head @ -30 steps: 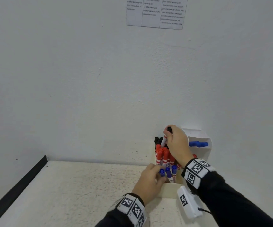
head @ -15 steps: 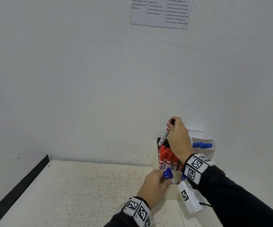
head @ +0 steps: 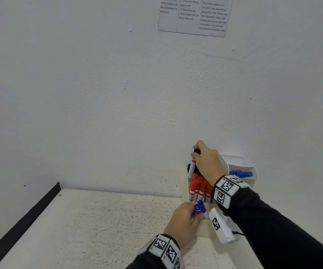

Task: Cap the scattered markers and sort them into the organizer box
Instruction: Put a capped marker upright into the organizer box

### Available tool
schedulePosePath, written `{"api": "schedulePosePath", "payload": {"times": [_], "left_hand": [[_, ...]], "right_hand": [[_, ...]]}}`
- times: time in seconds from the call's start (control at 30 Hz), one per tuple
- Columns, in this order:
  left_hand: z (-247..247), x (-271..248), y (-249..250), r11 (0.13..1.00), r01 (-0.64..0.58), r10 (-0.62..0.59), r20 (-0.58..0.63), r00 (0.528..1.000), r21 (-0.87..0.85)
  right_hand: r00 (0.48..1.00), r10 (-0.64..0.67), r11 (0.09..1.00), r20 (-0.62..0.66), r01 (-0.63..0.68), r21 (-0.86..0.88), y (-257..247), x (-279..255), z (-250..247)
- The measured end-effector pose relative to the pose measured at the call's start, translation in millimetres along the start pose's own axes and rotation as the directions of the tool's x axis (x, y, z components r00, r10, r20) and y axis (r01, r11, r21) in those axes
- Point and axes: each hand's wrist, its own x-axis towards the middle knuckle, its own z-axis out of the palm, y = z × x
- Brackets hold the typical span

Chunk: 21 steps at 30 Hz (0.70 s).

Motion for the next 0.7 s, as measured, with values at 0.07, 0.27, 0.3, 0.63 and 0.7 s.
{"api": "schedulePosePath", "payload": {"times": [0.07,0.27,0.3,0.63,0.7], "left_hand": [[0.6,-0.3,-0.1,1.000,0.005,-0.005,0.001,1.000,0.001],[0.3,-2.2,3.1,0.999,0.038,-0.038,-0.001,0.999,0.004],[-0.2,-2.2,3.6,0.999,0.047,-0.047,-0.002,0.999,0.002],[-1.4,-1.4,3.5,0.998,0.064,-0.065,0.014,0.998,0.015],[-1.3,-1.8,3.8,0.998,0.067,-0.067,0.015,0.998,0.016]], "right_hand": [[1.000,0.018,0.999,0.021,-0.019,0.045,2.3,2.6,0.5],[0.971,-0.014,0.940,-0.238,0.093,0.327,3.1,12.8,-2.0],[0.959,-0.026,0.939,-0.282,0.120,0.323,2.7,13.5,-3.8],[0.943,-0.187,0.959,-0.276,0.236,0.158,15.1,8.9,-5.2],[0.950,-0.162,0.957,-0.268,0.218,0.192,16.8,9.8,-7.9]]}}
